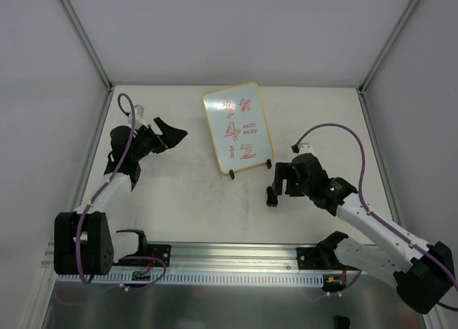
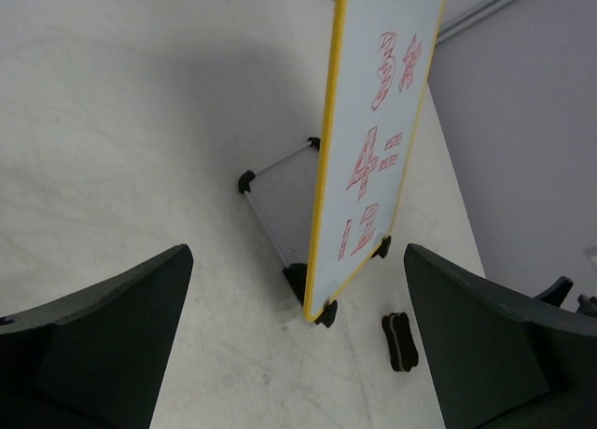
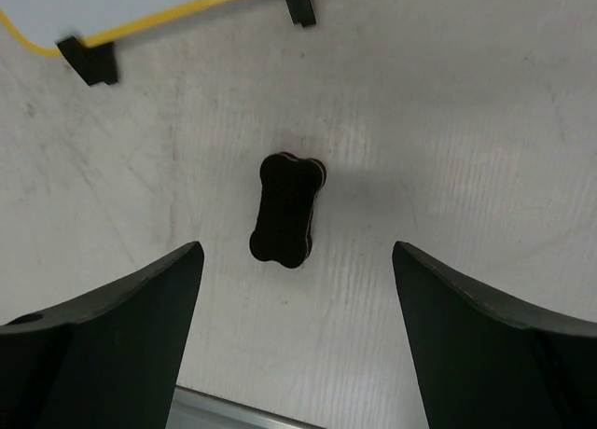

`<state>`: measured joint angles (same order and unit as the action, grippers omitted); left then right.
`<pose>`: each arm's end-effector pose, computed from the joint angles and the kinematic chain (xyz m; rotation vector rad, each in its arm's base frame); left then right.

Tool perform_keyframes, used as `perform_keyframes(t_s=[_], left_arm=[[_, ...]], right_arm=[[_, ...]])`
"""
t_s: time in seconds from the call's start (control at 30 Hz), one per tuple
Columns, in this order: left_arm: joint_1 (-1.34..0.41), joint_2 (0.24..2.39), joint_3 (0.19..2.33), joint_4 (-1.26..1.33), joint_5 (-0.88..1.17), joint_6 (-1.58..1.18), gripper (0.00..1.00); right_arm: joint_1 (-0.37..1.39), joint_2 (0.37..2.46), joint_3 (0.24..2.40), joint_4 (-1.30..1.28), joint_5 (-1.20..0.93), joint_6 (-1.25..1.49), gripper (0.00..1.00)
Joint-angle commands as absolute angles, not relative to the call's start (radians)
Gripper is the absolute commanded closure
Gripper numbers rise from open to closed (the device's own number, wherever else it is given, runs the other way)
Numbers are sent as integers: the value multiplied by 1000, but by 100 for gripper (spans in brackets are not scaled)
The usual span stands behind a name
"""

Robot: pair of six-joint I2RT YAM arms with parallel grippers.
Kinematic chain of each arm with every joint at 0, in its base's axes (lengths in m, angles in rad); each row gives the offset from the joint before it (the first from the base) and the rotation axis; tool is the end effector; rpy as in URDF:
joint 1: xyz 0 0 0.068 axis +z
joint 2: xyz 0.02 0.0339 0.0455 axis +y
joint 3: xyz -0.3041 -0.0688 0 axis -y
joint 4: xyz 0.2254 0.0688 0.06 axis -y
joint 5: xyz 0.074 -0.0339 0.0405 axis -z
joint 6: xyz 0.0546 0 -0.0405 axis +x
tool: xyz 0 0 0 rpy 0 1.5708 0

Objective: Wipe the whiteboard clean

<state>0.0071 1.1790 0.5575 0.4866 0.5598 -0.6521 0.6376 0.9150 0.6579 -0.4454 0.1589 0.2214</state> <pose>0.2414 -0.0273 0.2959 -0.1486 1.7726 -0.9480 0.1381 0.0915 0.2726 -0.3880 2.2442 0.2747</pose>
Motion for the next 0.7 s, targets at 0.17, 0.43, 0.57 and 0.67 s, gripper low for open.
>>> perform_keyframes(t_s=[0.17,0.43,0.57,0.67], left_arm=[[-21,1262,684,626,632,-652,1],[-34,1319,712,664,635,-650,1],[-40,1338,710,695,640,-663,1],[-41,1335,700,709,638,-664,1]], right_arm=[[793,1077,695,-517,330,368,25],[842,1256,742,-511,413,439,27],[845,1316,764,-479,420,430,30],[845,1367,790,-476,422,425,36]])
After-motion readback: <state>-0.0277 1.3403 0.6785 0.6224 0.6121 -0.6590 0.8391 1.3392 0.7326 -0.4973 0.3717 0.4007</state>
